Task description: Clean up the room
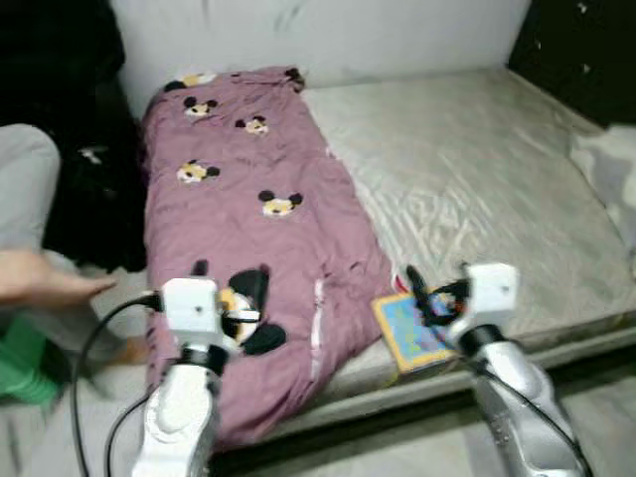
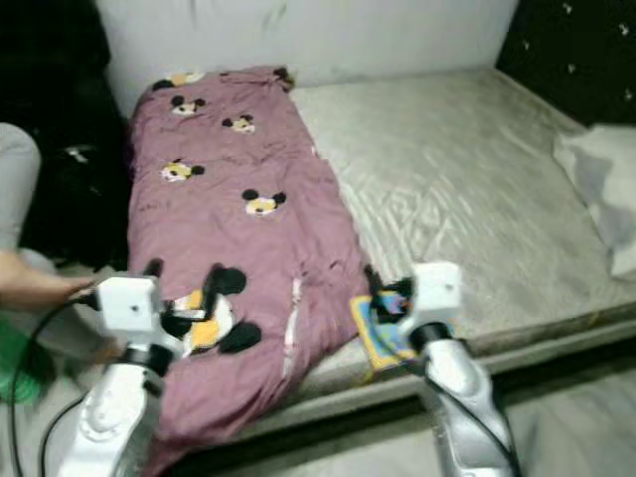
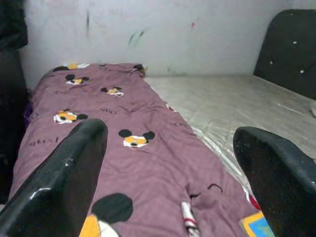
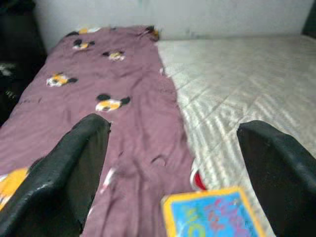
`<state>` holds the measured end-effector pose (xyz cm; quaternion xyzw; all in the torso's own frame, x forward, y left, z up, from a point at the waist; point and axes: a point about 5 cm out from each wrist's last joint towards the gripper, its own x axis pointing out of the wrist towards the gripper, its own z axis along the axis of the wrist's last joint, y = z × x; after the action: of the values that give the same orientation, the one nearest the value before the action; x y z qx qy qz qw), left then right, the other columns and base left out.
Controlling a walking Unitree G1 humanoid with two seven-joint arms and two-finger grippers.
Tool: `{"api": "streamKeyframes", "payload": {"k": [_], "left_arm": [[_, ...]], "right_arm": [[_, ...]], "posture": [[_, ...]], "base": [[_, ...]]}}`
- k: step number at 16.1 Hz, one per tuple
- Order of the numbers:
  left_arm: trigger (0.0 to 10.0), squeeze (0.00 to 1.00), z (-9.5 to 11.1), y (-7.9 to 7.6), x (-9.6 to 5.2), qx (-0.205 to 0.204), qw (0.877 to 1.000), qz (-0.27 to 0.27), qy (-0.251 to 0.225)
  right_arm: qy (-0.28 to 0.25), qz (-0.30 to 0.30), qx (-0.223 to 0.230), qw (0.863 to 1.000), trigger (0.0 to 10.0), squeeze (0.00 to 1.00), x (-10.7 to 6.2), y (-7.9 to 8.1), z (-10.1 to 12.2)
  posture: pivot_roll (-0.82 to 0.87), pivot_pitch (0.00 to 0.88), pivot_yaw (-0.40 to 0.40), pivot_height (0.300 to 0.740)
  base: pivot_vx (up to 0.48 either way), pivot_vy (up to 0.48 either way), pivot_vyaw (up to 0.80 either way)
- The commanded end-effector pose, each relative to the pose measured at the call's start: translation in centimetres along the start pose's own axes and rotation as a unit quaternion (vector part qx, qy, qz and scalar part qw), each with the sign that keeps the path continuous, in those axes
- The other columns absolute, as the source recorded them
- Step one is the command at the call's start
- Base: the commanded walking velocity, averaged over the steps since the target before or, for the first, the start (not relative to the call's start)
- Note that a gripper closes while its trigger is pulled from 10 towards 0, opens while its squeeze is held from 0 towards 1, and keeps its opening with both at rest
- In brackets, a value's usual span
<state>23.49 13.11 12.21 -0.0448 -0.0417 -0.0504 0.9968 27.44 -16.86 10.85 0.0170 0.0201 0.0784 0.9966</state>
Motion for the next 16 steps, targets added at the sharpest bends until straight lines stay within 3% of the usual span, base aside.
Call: {"api": "streamKeyframes", "payload": {"k": [1, 11, 16], "left_arm": [[10.0, 0.0, -0.32, 1.37, -0.43, 0.017, 0.999, 0.029, 0.015], [10.0, 0.0, -0.08, 1.23, -0.41, 0.028, 0.999, 0.028, 0.012], [10.0, 0.0, -0.04, 1.12, -0.34, 0.028, 0.999, 0.026, 0.01]], "right_arm": [[-0.022, 0.028, 0.006, 0.999, 10.0, 0.0, 0.67, 1.78, 0.99], [-0.025, 0.044, -0.016, 0.999, 10.0, 0.0, 0.79, 2.1, 1.03], [-0.032, 0.054, -0.016, 0.998, 10.0, 0.0, 0.92, 2.5, 1.29]], "posture": [[-0.03, 0.085, -0.043, 0.74], [-0.03, 0.093, -0.043, 0.74], [-0.03, 0.095, -0.045, 0.74]], "base": [[0.0, 0.0, 0.0], [0.0, 0.0, 0.0], [0.0, 0.0, 0.69]]}}
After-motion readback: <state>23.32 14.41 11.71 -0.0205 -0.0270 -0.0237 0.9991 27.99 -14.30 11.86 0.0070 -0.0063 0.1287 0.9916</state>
